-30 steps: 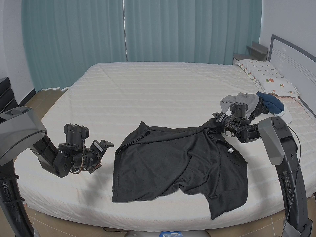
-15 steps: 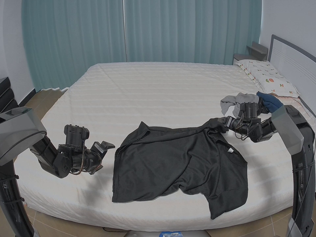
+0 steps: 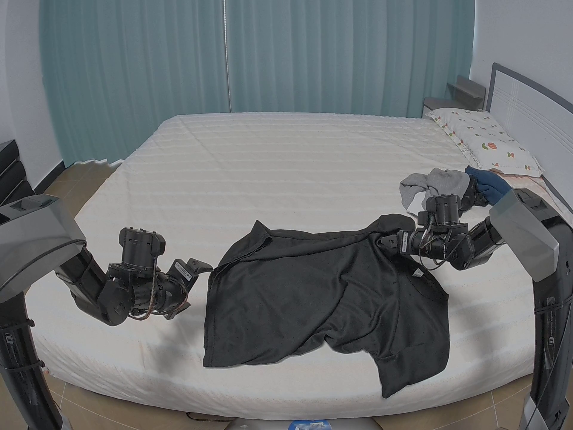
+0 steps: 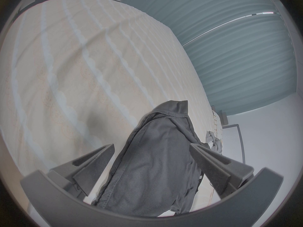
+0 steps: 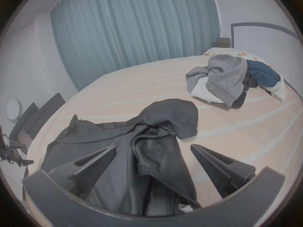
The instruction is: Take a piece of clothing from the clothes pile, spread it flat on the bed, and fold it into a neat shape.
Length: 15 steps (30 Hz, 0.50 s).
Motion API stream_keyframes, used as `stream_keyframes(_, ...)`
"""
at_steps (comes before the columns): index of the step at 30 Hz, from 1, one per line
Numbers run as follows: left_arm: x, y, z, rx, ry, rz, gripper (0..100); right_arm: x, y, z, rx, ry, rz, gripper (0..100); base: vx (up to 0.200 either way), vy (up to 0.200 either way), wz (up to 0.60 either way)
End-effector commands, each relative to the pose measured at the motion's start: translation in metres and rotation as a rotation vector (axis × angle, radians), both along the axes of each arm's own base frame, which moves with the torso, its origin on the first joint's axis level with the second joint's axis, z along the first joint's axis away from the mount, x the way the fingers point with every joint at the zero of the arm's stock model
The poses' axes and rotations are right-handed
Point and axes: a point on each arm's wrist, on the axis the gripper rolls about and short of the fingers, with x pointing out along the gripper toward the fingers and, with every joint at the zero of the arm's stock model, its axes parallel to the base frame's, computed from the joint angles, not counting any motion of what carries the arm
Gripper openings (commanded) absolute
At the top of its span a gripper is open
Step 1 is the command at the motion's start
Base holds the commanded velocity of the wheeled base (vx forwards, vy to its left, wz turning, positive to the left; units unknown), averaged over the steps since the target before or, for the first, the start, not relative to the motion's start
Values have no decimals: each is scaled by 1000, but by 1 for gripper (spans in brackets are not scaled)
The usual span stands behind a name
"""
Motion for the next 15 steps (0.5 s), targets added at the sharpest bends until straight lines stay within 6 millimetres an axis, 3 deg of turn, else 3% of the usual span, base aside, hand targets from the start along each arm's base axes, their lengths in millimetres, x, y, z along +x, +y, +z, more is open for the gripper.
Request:
stream_keyframes(1,-1,-1,0,-1,1,-2,100,0,1,-7,-28,-2,12,100,0,0,0)
stream_keyframes(7,-1,-1,-1,-1,2,-2,100,2,2,-21,-56,8,8,100,0,0,0)
stream_keyframes(8,-1,-1,-1,-1,2,-2,100,2,2,-23,-66,9,10,0,0,0,0)
stream_keyframes(15,-1,-1,-1,1,3,-3,100,4,0,-31,-93,16,-9,0,0,0,0)
